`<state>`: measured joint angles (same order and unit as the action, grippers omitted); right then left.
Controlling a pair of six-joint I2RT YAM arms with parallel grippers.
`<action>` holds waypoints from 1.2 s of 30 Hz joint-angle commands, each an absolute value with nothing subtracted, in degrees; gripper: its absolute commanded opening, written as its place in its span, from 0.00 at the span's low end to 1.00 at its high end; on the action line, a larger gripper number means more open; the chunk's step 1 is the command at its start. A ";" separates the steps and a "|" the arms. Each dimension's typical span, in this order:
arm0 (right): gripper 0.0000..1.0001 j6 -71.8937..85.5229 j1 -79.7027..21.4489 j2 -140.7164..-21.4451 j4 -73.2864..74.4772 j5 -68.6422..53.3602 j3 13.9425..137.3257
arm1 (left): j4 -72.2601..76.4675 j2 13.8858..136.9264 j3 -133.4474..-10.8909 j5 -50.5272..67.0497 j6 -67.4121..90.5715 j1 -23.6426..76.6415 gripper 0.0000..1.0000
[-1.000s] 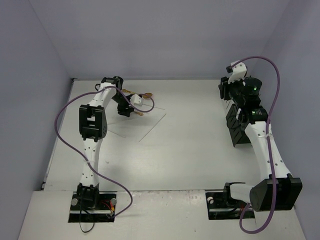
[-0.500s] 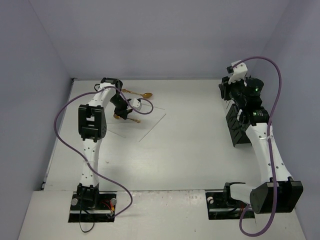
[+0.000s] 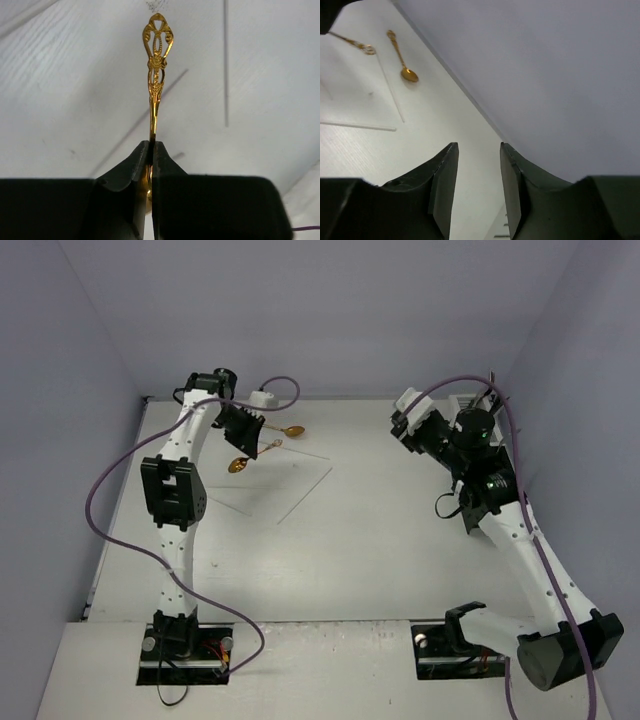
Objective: Sort the eating utensils into containers
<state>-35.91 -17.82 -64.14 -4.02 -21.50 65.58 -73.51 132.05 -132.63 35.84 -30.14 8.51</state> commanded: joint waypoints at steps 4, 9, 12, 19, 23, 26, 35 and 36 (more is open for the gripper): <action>0.63 -63.87 -37.62 -60.27 -7.50 -16.20 60.13 | -62.90 112.39 -111.95 39.45 20.12 8.53 0.00; 0.62 -72.37 -47.56 -61.59 -7.53 -17.33 56.32 | -59.09 106.74 -101.73 44.31 30.99 11.19 0.00; 0.60 -75.98 -52.38 -63.19 -7.47 -19.20 54.52 | -56.48 103.37 -96.21 45.64 34.28 13.12 0.00; 0.57 -80.90 -60.21 -69.22 -7.56 -22.72 53.79 | -52.99 98.61 -89.03 49.05 40.00 16.35 0.00; 0.56 -81.56 -62.08 -72.53 -7.56 -24.29 54.00 | -51.24 96.66 -86.85 51.43 41.77 18.00 0.00; 0.55 -81.56 -62.31 -73.83 -7.52 -25.18 53.76 | -50.75 95.76 -86.01 51.97 42.13 18.68 0.00; 0.54 -81.92 -62.40 -76.56 -7.64 -24.67 54.76 | -50.80 94.46 -85.50 51.83 42.01 20.61 0.00; 0.54 -82.01 -62.40 -76.66 -7.56 -24.39 54.85 | -50.80 94.19 -85.32 51.58 42.00 21.03 0.00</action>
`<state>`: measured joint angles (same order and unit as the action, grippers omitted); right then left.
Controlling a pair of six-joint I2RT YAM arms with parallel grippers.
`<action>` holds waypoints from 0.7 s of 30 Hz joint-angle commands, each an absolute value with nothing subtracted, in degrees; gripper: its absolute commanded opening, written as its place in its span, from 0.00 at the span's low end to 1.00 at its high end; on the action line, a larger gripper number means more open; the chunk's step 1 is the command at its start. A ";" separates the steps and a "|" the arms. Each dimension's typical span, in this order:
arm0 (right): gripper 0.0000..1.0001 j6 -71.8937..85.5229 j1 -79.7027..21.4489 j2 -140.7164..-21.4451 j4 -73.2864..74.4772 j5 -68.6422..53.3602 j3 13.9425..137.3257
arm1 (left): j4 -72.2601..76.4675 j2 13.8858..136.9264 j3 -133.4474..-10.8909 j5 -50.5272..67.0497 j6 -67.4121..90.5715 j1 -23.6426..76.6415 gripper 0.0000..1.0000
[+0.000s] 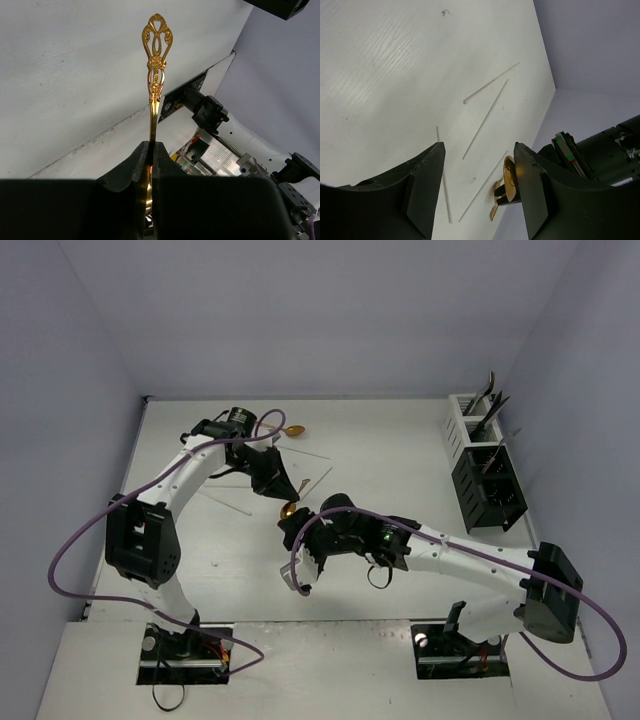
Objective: Sort the eating utensils into containers
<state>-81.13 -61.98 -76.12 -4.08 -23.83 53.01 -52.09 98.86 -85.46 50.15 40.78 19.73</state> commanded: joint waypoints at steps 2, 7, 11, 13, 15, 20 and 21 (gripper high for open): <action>0.53 -82.09 -62.25 -77.00 -7.68 -23.67 55.02 | -50.77 93.56 -84.82 51.26 41.84 21.54 0.00; 0.45 -81.77 -61.17 -77.02 -7.57 -22.93 54.80 | -50.14 91.75 -82.65 50.46 42.04 22.24 0.00; 0.42 -81.87 -59.91 -76.20 -7.65 -22.54 54.34 | -49.50 90.06 -80.57 49.79 42.70 22.24 0.00; 0.40 -81.83 -59.27 -76.04 -7.65 -22.36 54.39 | -49.04 89.56 -79.92 49.68 43.09 22.31 0.00; 0.37 -81.53 -58.71 -76.03 -7.65 -22.03 54.62 | -48.81 89.25 -79.22 49.66 43.45 22.40 0.00; 0.17 -81.56 -58.25 -76.22 -7.65 -22.18 55.23 | -47.87 89.12 -78.45 50.15 43.86 22.71 0.01; 0.12 -81.56 -58.20 -76.27 -7.65 -22.29 55.34 | -47.75 89.12 -78.34 50.32 43.86 22.82 0.03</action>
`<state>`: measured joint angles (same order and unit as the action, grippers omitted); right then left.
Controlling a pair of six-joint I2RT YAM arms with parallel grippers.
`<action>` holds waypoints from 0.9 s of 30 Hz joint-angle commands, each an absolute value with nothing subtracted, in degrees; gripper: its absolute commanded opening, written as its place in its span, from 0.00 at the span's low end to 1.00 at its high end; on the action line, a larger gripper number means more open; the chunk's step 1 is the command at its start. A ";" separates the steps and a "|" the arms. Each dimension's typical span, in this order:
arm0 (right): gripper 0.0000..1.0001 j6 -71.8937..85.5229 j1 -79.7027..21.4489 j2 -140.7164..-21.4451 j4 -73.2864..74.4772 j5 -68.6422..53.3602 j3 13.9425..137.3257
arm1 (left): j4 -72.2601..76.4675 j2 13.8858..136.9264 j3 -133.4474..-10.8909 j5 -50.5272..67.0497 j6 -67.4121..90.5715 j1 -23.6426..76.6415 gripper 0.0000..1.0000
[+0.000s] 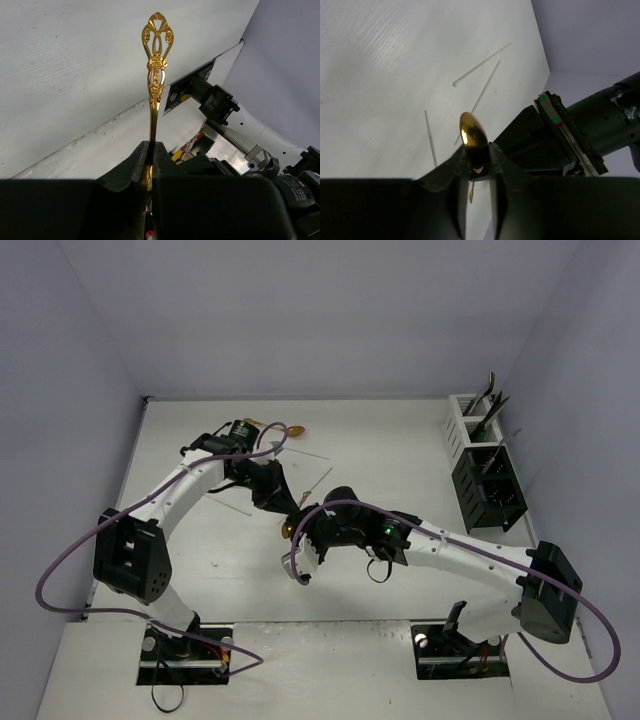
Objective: Sort the eating utensils into containers
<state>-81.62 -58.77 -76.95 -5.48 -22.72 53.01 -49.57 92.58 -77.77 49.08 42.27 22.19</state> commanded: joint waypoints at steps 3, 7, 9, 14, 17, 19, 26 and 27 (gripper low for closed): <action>0.01 -81.94 -58.27 -76.46 -7.65 -22.37 55.46 | -46.68 88.99 -77.48 50.81 44.35 22.94 0.17; 0.00 -82.27 -58.42 -75.98 -7.65 -22.89 55.46 | -44.81 88.05 -76.42 51.05 44.91 22.94 0.63; 0.00 -82.27 -59.02 -75.36 -7.65 -22.80 55.32 | -44.67 87.40 -76.38 49.47 44.48 22.87 0.84; 0.00 -78.54 -60.77 -72.55 -7.68 -21.74 55.27 | -44.52 86.94 -79.94 43.82 39.05 20.69 0.88; 0.00 -69.20 -60.59 -70.33 -8.14 -17.86 57.05 | -39.97 84.09 -80.88 35.32 35.13 16.00 0.88; 0.00 -58.16 -59.63 -69.06 -9.62 -12.95 58.81 | -26.48 77.62 -77.06 31.49 35.43 10.81 0.88; 0.00 -23.81 -44.16 -61.75 -11.51 6.56 63.68 | -20.55 74.88 -75.30 30.50 22.98 4.90 0.88; 0.00 -19.56 -40.57 -60.73 -11.51 9.60 64.00 | -21.75 75.30 -76.26 29.99 20.49 4.81 0.88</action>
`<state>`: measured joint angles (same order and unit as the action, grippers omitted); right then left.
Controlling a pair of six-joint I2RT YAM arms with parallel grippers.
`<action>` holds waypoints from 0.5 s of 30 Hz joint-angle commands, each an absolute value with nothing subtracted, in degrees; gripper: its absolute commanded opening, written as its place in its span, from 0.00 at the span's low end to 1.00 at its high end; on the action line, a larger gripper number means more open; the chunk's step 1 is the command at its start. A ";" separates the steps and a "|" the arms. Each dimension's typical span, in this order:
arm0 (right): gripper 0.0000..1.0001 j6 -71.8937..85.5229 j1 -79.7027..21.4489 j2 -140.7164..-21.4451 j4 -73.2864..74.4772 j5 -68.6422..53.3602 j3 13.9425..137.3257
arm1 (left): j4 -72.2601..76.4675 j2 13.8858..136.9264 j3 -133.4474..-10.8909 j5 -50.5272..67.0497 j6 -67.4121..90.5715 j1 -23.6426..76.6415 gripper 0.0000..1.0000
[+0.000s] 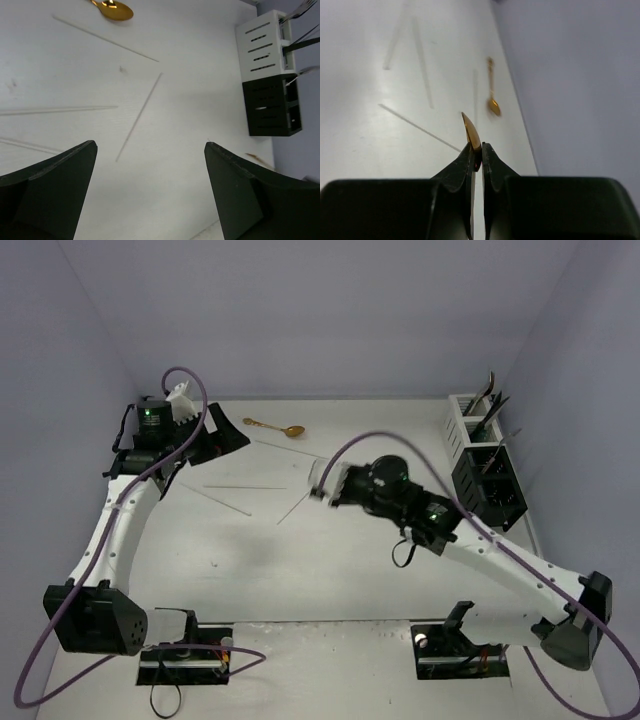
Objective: Sort the eating utensils into containers
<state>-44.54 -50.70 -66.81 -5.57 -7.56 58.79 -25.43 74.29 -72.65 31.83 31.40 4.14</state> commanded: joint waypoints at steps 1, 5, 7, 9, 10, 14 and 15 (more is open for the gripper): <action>0.00 -15.54 -36.38 -59.51 -11.51 12.59 64.07 | -22.85 75.73 -76.69 29.32 18.77 4.75 0.88; 0.00 -7.10 -21.48 -56.39 -11.43 21.04 63.93 | -23.55 77.77 -78.81 26.63 16.80 4.85 0.88; 0.00 -4.09 -14.21 -56.16 -11.16 21.22 64.16 | -23.82 79.45 -79.93 24.21 17.36 4.88 0.88; 0.00 -0.48 -7.99 -56.37 -10.89 17.67 64.43 | -23.67 80.52 -80.38 21.77 18.17 4.73 0.88; 0.00 0.34 -4.31 -57.05 -10.82 17.04 64.50 | -23.33 80.59 -80.18 21.56 18.03 4.67 0.88; 0.00 7.49 6.40 -61.23 -10.50 13.03 65.92 | -21.00 79.85 -79.10 19.92 18.36 5.14 0.88; 0.00 9.03 8.74 -62.33 -10.44 11.83 66.24 | -20.83 79.74 -79.10 18.70 18.13 5.31 0.88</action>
<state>-1.31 0.82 -58.06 -6.82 15.06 62.93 -25.41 82.41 -76.84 22.81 19.50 4.82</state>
